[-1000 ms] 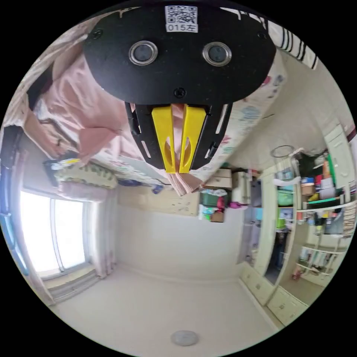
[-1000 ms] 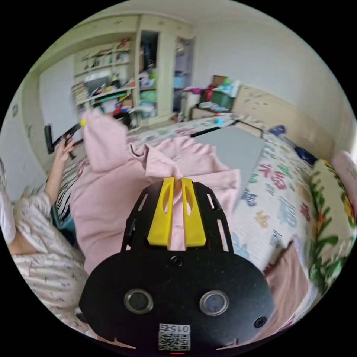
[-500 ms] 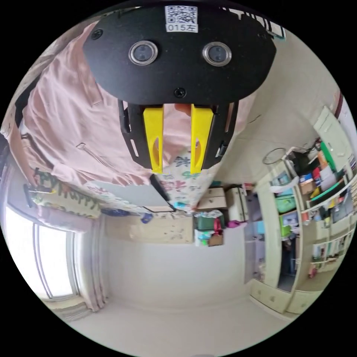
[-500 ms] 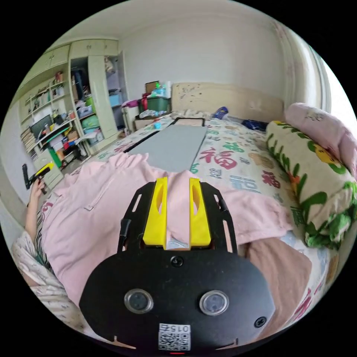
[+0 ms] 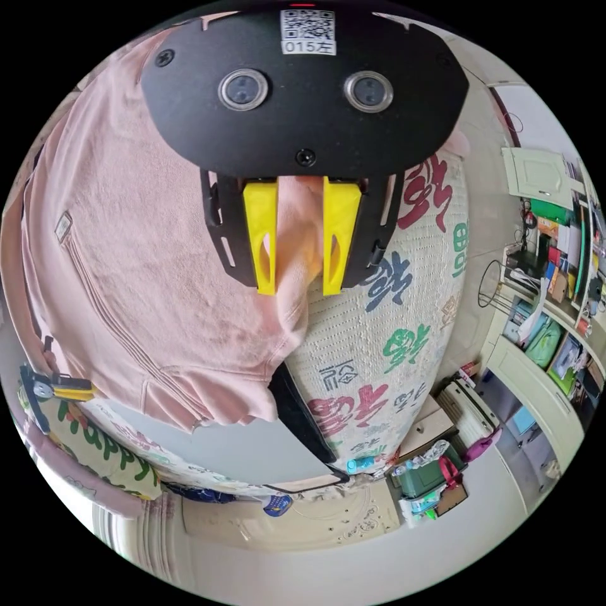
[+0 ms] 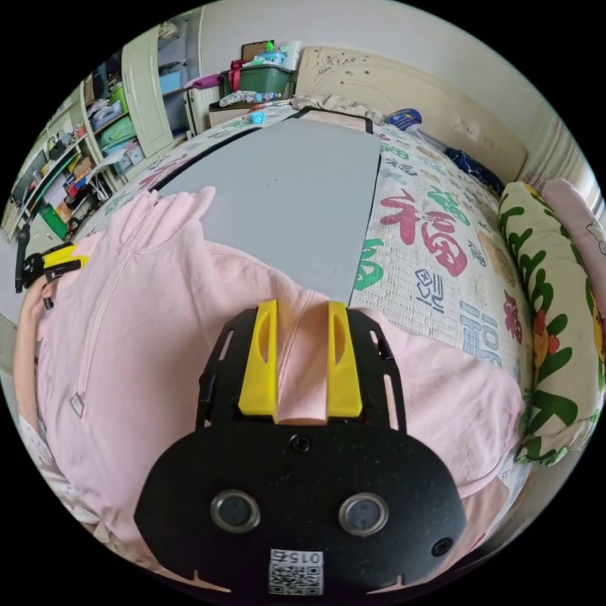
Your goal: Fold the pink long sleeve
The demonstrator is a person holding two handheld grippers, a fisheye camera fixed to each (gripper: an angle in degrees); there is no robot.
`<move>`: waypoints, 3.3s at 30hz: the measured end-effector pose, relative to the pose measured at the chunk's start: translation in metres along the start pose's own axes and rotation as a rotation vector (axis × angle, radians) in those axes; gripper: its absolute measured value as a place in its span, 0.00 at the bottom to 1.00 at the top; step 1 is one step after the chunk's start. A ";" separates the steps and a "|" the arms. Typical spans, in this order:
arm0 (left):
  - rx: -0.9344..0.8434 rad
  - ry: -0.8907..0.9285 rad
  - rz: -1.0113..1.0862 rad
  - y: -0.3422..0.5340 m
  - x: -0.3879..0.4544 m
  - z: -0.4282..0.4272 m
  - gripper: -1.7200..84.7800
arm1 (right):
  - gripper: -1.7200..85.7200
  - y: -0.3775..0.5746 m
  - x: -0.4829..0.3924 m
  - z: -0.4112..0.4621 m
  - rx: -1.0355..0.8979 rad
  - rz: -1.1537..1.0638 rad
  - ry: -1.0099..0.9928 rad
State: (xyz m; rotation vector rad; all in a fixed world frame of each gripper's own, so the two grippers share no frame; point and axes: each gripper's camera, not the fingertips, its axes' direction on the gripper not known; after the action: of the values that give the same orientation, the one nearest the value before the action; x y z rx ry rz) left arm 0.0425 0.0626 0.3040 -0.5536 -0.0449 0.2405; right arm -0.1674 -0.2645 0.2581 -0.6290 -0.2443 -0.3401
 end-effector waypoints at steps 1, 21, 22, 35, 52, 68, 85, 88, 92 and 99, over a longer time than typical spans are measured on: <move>0.019 -0.035 -0.007 -0.007 0.007 -0.007 0.08 | 0.10 0.001 -0.005 -0.002 0.003 -0.038 0.023; 0.017 -0.238 0.027 -0.086 0.125 0.006 0.11 | 0.10 0.040 0.068 -0.110 -0.017 0.210 0.124; 0.038 -0.267 0.052 -0.067 0.129 -0.009 0.11 | 0.10 0.059 0.066 -0.142 0.027 0.182 0.126; 0.685 0.059 -0.121 0.543 0.179 -0.230 0.12 | 0.11 0.512 -0.061 -0.445 0.452 0.008 -0.191; 0.607 0.277 -0.441 0.799 0.247 -0.072 0.08 | 0.03 0.656 -0.063 -0.508 0.471 0.254 -0.368; 0.567 0.327 -0.482 0.892 0.208 -0.048 0.08 | 0.03 0.718 -0.030 -0.581 0.520 0.418 -0.463; 0.548 0.230 -0.450 0.882 0.167 -0.119 0.04 | 0.02 0.641 -0.084 -0.646 0.447 0.296 -0.289; 0.460 0.157 -0.412 0.861 0.168 -0.109 0.04 | 0.02 0.637 -0.096 -0.638 0.447 0.330 -0.289; 0.440 0.146 -0.396 0.844 0.152 -0.131 0.04 | 0.02 0.628 -0.102 -0.644 0.456 0.333 -0.317; 0.428 0.167 -0.356 0.805 0.108 -0.186 0.08 | 0.03 0.603 -0.118 -0.665 0.455 0.292 -0.300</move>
State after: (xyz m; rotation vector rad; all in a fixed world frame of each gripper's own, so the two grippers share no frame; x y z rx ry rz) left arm -0.0048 0.6558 -0.2798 -0.1320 0.0696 -0.1437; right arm 0.0343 -0.1868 -0.6214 -0.2557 -0.4943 0.0965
